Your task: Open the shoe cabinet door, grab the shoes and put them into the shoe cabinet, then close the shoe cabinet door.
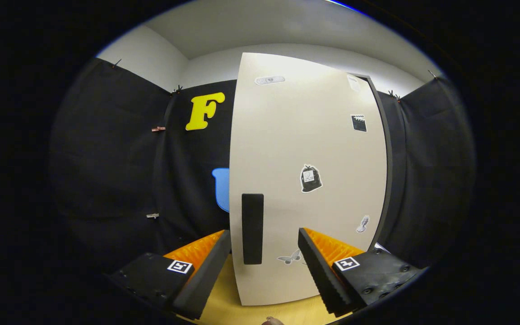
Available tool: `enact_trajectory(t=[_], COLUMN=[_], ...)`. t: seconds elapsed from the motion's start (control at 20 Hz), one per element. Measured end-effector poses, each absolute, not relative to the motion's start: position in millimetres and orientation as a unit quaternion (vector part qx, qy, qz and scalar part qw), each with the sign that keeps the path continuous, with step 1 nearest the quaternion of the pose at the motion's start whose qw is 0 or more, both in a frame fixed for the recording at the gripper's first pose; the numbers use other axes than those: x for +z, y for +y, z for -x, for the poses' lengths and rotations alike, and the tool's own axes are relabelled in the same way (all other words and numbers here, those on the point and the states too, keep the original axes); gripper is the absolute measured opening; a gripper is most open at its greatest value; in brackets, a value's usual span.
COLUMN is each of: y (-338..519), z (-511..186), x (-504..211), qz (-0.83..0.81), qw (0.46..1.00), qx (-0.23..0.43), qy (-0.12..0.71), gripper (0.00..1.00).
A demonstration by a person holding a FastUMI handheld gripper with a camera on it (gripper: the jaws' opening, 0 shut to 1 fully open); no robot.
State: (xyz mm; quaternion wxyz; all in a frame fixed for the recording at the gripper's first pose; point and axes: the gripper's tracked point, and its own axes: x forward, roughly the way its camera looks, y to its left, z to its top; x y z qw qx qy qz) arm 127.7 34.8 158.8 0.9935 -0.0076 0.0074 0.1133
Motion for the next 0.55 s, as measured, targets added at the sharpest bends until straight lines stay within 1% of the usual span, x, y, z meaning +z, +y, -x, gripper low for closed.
enact_trajectory(t=[0.55], y=[36.2], z=[-120.3], x=[172.9], qz=[0.021], qw=[0.996], qx=[0.082], qy=[-0.013], gripper=[0.98])
